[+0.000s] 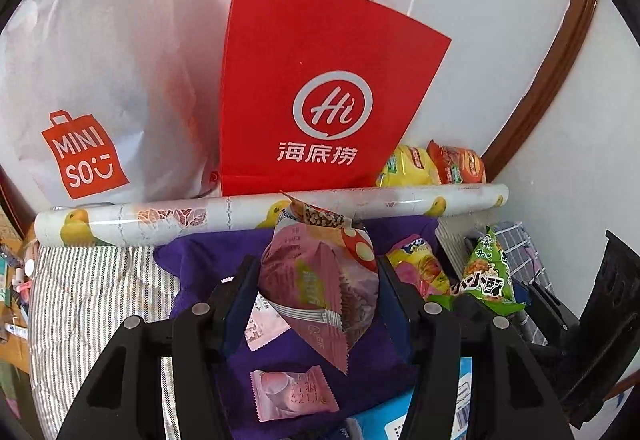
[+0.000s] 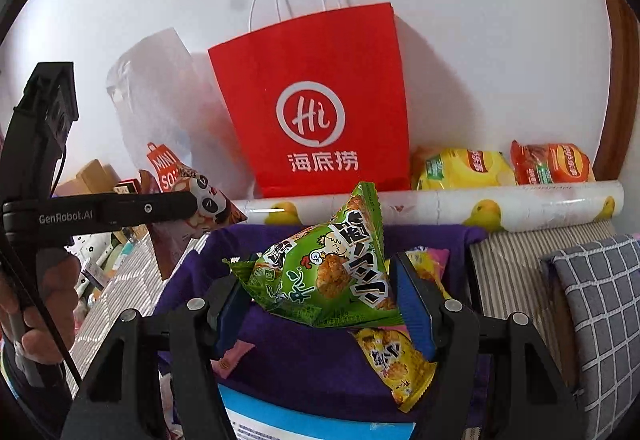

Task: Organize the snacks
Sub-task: 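Lower the green bag onto the towel with the right tool while the left tool holds the pink bag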

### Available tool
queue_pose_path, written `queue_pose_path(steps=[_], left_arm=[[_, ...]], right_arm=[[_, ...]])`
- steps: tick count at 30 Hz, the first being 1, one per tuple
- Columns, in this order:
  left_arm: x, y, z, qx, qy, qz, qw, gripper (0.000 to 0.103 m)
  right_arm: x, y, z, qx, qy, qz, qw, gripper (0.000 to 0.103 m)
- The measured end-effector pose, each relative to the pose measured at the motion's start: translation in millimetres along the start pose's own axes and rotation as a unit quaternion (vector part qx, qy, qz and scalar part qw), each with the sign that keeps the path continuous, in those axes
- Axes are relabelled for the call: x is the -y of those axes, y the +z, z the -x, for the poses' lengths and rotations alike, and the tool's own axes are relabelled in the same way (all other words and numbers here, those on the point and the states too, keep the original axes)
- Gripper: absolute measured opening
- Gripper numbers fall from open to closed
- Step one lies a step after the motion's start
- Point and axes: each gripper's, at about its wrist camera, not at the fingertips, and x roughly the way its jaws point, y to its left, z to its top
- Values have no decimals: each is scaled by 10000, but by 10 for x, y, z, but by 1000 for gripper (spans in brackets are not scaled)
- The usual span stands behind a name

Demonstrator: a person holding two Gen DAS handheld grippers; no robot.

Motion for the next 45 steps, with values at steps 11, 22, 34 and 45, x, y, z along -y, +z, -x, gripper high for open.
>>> queue_pose_path(steps=[11,22,34,45], left_arm=[[-16,-14,-21,-48,54,44,10000,55],[-48,-13,-54,-103,63,98,9999,55],[-49,-2,-19,-67,34,101,9999,55],[-42,-2,-14,-64,36,82,9999,55]], right_arm=[[79,-82,-133,-328,-63,-23,9994,67],[86,-165,-274,-614,-190,68,9979,68],[67,-190,-339,-762,-279,140,9966,68],[76,-194,-355,-809,-292,155,9962,68]])
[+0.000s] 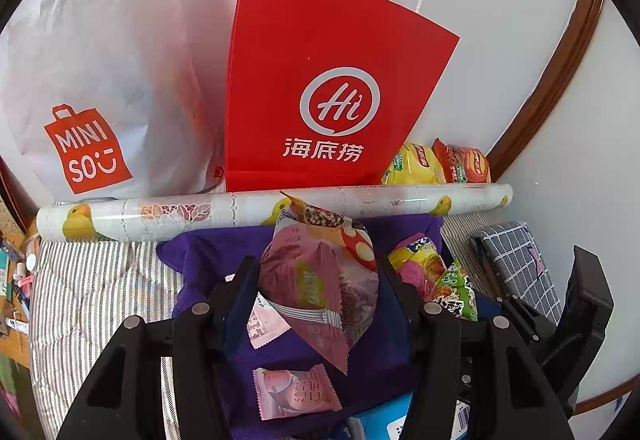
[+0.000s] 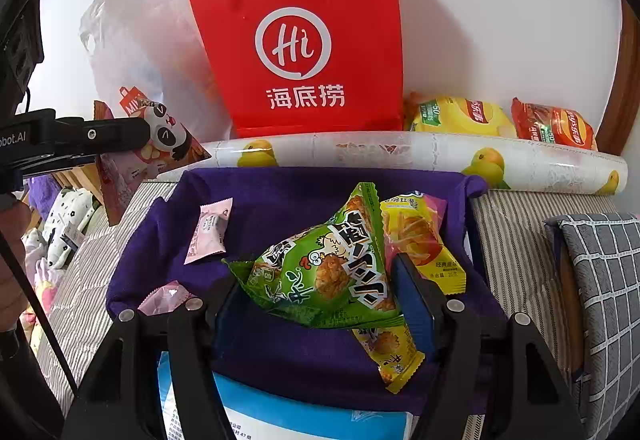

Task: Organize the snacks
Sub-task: 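Lower the green bag onto the towel with the right tool while the left tool holds the pink bag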

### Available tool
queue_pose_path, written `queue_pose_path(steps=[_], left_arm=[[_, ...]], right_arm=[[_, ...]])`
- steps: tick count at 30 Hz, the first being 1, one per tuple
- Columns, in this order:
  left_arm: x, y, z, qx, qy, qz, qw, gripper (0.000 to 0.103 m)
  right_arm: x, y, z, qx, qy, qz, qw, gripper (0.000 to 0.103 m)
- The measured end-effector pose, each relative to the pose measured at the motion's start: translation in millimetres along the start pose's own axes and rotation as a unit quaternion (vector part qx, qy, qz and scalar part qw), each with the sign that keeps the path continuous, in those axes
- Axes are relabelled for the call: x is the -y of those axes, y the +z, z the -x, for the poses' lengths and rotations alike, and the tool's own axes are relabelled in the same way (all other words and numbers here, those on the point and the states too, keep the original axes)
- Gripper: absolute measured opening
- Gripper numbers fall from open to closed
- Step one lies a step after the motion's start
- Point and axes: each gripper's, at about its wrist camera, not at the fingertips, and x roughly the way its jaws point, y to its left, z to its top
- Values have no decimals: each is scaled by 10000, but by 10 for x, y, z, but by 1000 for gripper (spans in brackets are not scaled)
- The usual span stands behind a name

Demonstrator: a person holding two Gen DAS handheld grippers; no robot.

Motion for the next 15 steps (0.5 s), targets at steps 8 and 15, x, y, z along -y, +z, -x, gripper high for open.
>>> queue_pose_path(steps=[8,15], left_arm=[[8,-5,-7,-13,0,-6,10000,55],[15,-16,-22,-59,-11,-38,10000,55]], right_arm=[[-25,-5,-1,-28,-6,80,10000,73],[-38,-5,-12,-76,21,60,10000,78]])
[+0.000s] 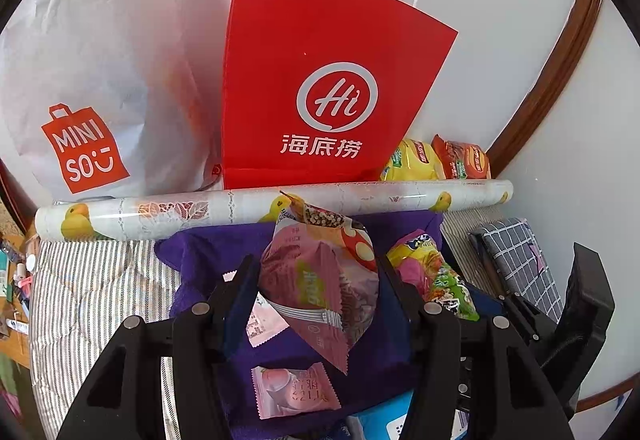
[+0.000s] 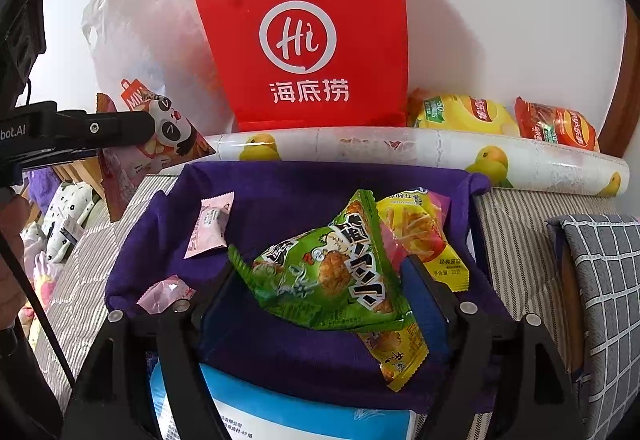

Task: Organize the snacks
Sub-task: 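Lower the green bag onto the towel with the right tool while the left tool holds the pink bag, then open the left tool to drop the pink chip bag on the towel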

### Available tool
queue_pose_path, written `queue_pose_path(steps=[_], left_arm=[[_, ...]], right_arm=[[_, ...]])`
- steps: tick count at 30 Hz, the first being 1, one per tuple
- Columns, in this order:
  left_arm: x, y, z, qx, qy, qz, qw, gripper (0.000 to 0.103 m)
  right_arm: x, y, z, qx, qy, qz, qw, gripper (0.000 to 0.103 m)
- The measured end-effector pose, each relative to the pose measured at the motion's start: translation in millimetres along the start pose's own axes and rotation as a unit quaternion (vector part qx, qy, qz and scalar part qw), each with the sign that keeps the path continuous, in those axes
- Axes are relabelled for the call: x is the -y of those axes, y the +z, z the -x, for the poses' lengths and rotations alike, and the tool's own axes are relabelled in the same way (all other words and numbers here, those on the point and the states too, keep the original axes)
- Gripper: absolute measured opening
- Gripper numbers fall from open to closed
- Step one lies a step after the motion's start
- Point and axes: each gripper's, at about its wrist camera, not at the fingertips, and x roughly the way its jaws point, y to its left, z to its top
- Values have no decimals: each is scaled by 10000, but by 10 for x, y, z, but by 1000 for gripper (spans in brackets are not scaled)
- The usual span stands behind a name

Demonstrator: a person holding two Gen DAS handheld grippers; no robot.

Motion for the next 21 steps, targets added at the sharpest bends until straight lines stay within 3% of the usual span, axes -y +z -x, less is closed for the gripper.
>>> queue_pose_path(steps=[5,12,21], left_arm=[[20,-5,-24,-32,10,-48,10000,55],[27,-17,-51,-85,57,-68,9999,55],[132,-89,-227,-335,133,-191,9992,55]], right_arm=[[-39,5,56,137,56,48,9999,87],[-20,25,102,249,85,-13,9997,87],[176,75,336,711,114,-398,9966,87]])
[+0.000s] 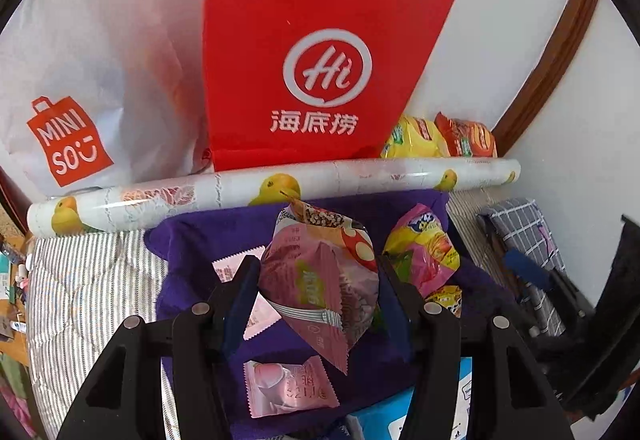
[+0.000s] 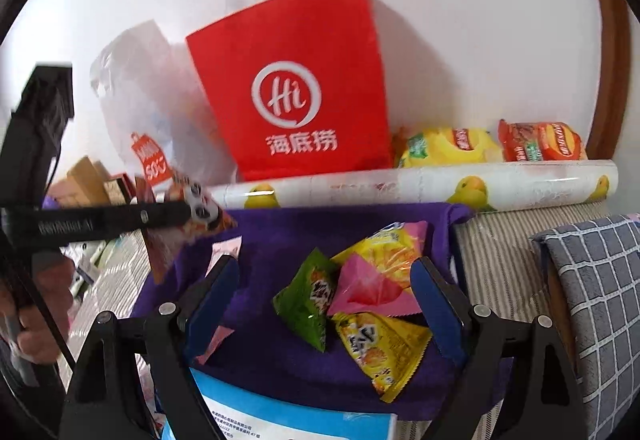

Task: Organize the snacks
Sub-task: 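Open the left tool to drop the pink chip bag on the towel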

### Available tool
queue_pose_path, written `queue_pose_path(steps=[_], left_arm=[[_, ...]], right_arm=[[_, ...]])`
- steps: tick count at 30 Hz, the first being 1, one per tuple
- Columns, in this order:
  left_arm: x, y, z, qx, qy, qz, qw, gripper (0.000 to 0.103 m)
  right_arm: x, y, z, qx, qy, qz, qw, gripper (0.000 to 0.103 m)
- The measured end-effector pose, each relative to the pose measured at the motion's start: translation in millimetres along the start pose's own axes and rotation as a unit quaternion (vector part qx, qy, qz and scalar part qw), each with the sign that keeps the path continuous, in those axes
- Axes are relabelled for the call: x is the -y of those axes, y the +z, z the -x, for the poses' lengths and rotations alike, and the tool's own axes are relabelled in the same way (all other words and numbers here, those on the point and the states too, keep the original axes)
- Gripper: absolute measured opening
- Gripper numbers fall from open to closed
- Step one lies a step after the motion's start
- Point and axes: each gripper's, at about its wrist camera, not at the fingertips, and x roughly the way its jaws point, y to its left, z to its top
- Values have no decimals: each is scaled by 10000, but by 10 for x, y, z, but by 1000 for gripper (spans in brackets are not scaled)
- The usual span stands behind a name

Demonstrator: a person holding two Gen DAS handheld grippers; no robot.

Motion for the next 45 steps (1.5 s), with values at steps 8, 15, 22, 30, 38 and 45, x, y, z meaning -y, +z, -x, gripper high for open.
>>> queue_pose_path(steps=[8,15,22,30,38,45], left_arm=[[134,-74,-190,-281,144,-180,9993,55],[213,-116,-260,-427,189,-331,9984,55],[217,-119,-279,-509,212,-382,9978,55],[235,-133,-301,-610,161,-436,9971,56],[266,-151,-331,-712,112,-479,9962,56],[290,-149,-325,-829,-75,-444,9955,61]], right_arm=[[52,43,97,143,-40,-66,9999,87],[35,46,109,161,-80,-19,9998,87],[44,49,106,172,-48,-75,9998,87],[130,55,77,115,21,-284,9995,87],[144,62,93,130,16,-327,9994,87],[158,61,103,161,44,-360,9992,87]])
